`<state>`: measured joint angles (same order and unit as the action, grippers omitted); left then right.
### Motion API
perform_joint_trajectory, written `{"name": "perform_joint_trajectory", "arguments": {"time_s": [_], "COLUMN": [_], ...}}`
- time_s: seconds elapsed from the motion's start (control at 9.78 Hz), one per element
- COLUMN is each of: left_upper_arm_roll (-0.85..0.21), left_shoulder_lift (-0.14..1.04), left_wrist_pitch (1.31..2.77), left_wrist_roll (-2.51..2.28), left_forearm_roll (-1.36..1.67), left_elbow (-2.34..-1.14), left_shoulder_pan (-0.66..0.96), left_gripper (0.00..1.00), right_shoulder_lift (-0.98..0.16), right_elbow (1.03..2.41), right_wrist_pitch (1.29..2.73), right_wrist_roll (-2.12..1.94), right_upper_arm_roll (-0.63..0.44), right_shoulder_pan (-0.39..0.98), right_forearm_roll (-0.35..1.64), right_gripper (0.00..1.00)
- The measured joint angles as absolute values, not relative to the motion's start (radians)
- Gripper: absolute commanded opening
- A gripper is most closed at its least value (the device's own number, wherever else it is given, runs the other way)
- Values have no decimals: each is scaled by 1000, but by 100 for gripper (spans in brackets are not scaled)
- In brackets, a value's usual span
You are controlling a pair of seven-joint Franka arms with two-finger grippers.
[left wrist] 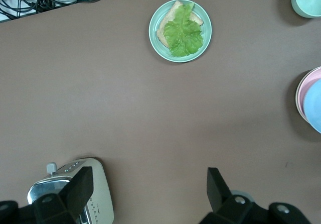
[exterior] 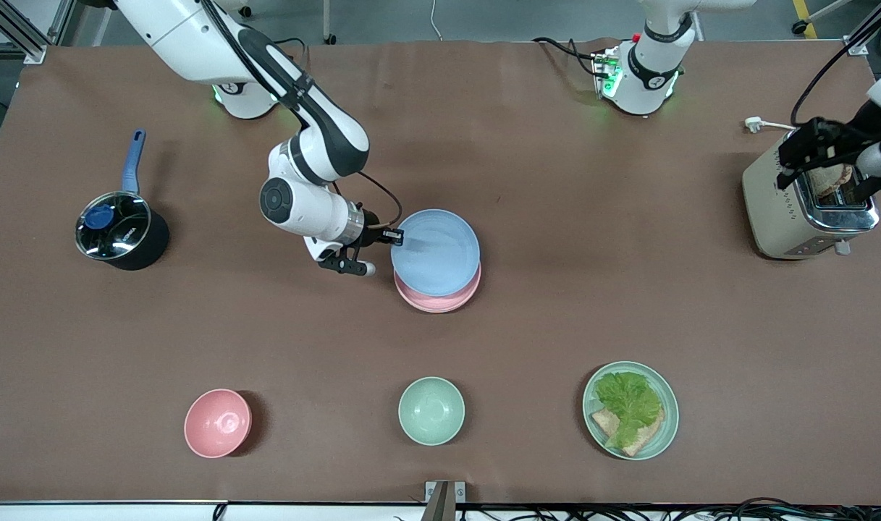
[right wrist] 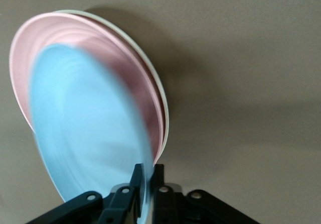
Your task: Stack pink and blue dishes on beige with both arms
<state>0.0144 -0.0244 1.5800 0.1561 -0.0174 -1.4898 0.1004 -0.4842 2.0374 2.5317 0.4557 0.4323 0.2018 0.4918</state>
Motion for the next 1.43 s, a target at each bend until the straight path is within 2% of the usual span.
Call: {"name": "perform_joint_trajectory", "arguments": {"time_s": [0.1,0.2,0.41,0.51,0.72,0.92,1.12,1.43], "left_upper_arm_roll": [15,15,15,14,9,12,12,15], "left_shoulder_lift": [-19,-12,2,9,19,11,9,8], "left_wrist_pitch": [1574,1574,1576,1578,1578,1553,1547,1546], "left_wrist_roll": [156,156,151,126,85,71,35,27], "left_forearm_roll": [-17,-17,-17,-17,-17,-17,-17,-17], "left_elbow": [-1492,-1495,-1493,-1488,-1469,-1464,-1464,-1465], "left_shoulder_pan": [88,76,74,82,94,92,91,90], "left_gripper": [100,100,100,100,100,100,100,100], "right_shoulder_lift": [-491,-493,-459,-405,-241,-106,-63,-19], "right_elbow": [2038,2037,2026,2021,1995,1909,1786,1617], "right_wrist_pitch": [2538,2543,2539,2488,2264,2009,1874,1670], "right_wrist_roll": [455,455,453,454,456,454,452,435], "right_upper_arm_roll": [433,433,429,421,375,252,142,54], "right_shoulder_pan": [202,202,197,179,94,65,54,-27], "right_forearm_roll": [491,491,483,444,275,134,72,33], "right_gripper": [94,100,100,100,100,100,100,100]}}
